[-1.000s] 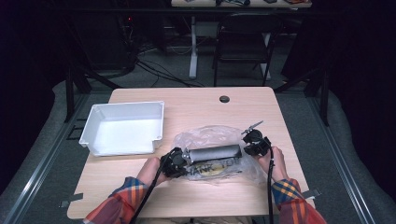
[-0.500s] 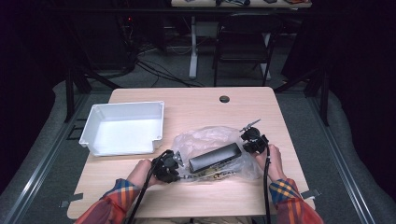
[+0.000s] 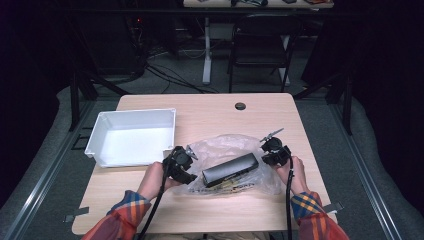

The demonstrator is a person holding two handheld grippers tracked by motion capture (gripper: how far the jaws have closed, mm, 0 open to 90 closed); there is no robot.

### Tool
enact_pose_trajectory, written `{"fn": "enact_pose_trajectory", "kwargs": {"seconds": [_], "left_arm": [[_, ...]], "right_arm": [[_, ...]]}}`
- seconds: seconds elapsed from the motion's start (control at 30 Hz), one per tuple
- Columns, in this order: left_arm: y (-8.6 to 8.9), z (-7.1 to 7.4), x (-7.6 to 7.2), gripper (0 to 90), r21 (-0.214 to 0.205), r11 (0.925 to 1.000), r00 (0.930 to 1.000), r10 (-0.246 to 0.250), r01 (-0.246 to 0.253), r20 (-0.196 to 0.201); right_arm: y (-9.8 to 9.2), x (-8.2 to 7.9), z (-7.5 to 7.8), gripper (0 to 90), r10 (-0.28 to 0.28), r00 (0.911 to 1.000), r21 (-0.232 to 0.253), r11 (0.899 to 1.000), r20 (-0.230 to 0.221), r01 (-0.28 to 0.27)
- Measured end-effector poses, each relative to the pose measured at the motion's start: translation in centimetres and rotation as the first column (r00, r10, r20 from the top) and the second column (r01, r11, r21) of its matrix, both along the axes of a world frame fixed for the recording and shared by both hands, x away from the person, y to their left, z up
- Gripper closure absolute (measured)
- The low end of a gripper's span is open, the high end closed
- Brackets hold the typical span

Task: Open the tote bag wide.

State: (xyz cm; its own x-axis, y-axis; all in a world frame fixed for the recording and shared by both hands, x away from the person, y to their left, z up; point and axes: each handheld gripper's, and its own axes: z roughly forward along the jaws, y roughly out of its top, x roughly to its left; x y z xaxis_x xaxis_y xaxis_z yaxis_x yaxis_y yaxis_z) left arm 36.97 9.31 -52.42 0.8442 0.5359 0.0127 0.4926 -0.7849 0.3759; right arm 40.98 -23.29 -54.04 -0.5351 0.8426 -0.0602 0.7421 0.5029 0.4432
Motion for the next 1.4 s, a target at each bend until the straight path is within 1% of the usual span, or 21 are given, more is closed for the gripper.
{"fn": "enact_pose_trajectory", "kwargs": {"seconds": [0.03, 0.07, 0.1, 0.13, 0.2, 0.27, 0.3, 0.37, 0.47, 0.57, 0.6, 0.8, 0.83, 0.93, 1.1, 1.17, 1.2, 1.27, 1.3, 1.33, 1.4], "left_arm": [[0.0, 0.0, 0.0, 62.0, 0.000, 1.0000, 1.0000, 0.000, 0.000, 0.000], [-0.3, -0.9, 0.4, 67.8, 0.023, 0.9997, 1.0000, 0.000, 0.000, -0.004], [-0.4, -1.4, 0.6, 73.7, 0.025, 0.9997, 0.9999, -0.004, 0.004, -0.011], [-0.4, -2.1, 1.0, 79.9, 0.018, 0.9997, 0.9999, 0.016, -0.016, -0.005], [-0.2, -2.1, 1.3, 85.6, 0.011, 0.9990, 0.9990, 0.044, -0.044, 0.004], [0.0, -2.0, 1.6, 87.0, -0.006, 0.9955, 0.9952, 0.095, -0.094, 0.023], [0.0, -2.0, 1.6, 87.1, -0.006, 0.9955, 0.9952, 0.095, -0.094, 0.023], [0.3, -2.0, 2.0, 87.1, -0.024, 0.9893, 0.9885, 0.145, -0.144, 0.044], [0.4, -2.1, 2.3, 87.0, -0.037, 0.9802, 0.9795, 0.196, -0.194, 0.048], [0.4, -2.4, 2.5, 84.9, -0.037, 0.9763, 0.9751, 0.215, -0.213, 0.055], [0.4, -2.5, 2.7, 83.5, -0.036, 0.9756, 0.9739, 0.218, -0.217, 0.062], [0.3, -2.8, 2.9, 82.7, -0.042, 0.9738, 0.9703, 0.227, -0.224, 0.085], [0.3, -2.8, 2.9, 82.0, -0.043, 0.9742, 0.9709, 0.224, -0.221, 0.083], [0.2, -2.6, 2.9, 77.5, -0.048, 0.9757, 0.9721, 0.217, -0.214, 0.089], [0.2, -1.4, 2.5, 52.9, -0.048, 0.9794, 0.9715, 0.201, -0.196, 0.125], [0.4, -0.4, 2.1, 49.4, -0.064, 0.9814, 0.9701, 0.189, -0.181, 0.153], [0.4, -0.1, 2.0, 44.1, -0.069, 0.9821, 0.9707, 0.184, -0.175, 0.154], [0.7, 1.1, 1.5, 39.0, -0.098, 0.9845, 0.9737, 0.160, -0.145, 0.162], [0.7, 1.1, 1.5, 35.8, -0.098, 0.9845, 0.9737, 0.160, -0.145, 0.162], [0.9, 1.6, 1.2, 34.0, -0.120, 0.9835, 0.9740, 0.154, -0.135, 0.166], [1.4, 2.3, 0.9, 30.9, -0.146, 0.9815, 0.9730, 0.149, -0.124, 0.176]], "right_arm": [[0.0, 0.0, 0.0, 89.8, 0.000, 1.0000, 0.000, 1.000, 0.000, 0.000], [-0.1, -0.1, -0.1, 89.7, -0.005, 1.0000, 0.003, 1.000, -0.001, 0.005], [-0.1, -0.2, -0.1, 89.8, -0.004, 0.9999, 0.003, 1.000, -0.011, 0.004], [-0.2, -0.2, -0.1, 89.7, -0.001, 0.9999, 0.002, 1.000, -0.013, 0.001], [-0.2, -0.4, -0.2, 89.7, -0.012, 0.9999, 0.016, 1.000, -0.005, 0.012], [-0.4, -0.4, 0.0, 89.5, -0.005, 1.0000, 0.008, 1.000, -0.008, 0.006], [-0.4, -0.4, 0.0, 89.5, -0.005, 1.0000, 0.008, 1.000, -0.008, 0.006], [-0.5, -0.6, -0.2, 89.0, -0.017, 0.9999, 0.028, 0.999, -0.002, 0.017], [-0.5, -0.5, -0.3, 88.0, -0.014, 0.9999, 0.013, 1.000, -0.010, 0.014], [-0.4, -0.4, -0.3, 86.9, -0.022, 0.9997, 0.013, 1.000, -0.007, 0.022], [-0.5, -0.4, -0.5, 84.7, -0.044, 0.9990, 0.021, 0.999, 0.011, 0.044], [-0.8, -0.1, -0.3, 82.3, -0.066, 0.9951, 0.030, 0.998, 0.074, 0.063], [-0.8, 0.0, -0.3, 82.1, -0.064, 0.9933, 0.028, 0.998, 0.096, 0.062], [-0.6, 0.3, -0.6, 80.4, -0.064, 0.9918, 0.024, 0.998, 0.111, 0.061], [-0.5, 0.3, -0.4, 75.4, -0.049, 0.9918, 0.027, 0.999, 0.118, 0.046], [-0.6, 0.1, 0.2, 70.7, -0.045, 0.9912, 0.044, 0.998, 0.125, 0.040], [-0.6, -0.1, 0.7, 64.8, -0.052, 0.9890, 0.056, 0.997, 0.138, 0.045], [-0.6, -0.1, 1.2, 58.9, -0.057, 0.9872, 0.071, 0.996, 0.149, 0.047], [-0.6, -0.1, 1.2, 58.9, -0.057, 0.9872, 0.071, 0.996, 0.149, 0.047], [-0.5, -0.3, 1.8, 53.2, -0.060, 0.9854, 0.071, 0.996, 0.159, 0.049], [-0.5, -0.3, 2.0, 51.9, -0.061, 0.9841, 0.075, 0.996, 0.167, 0.049]]}}
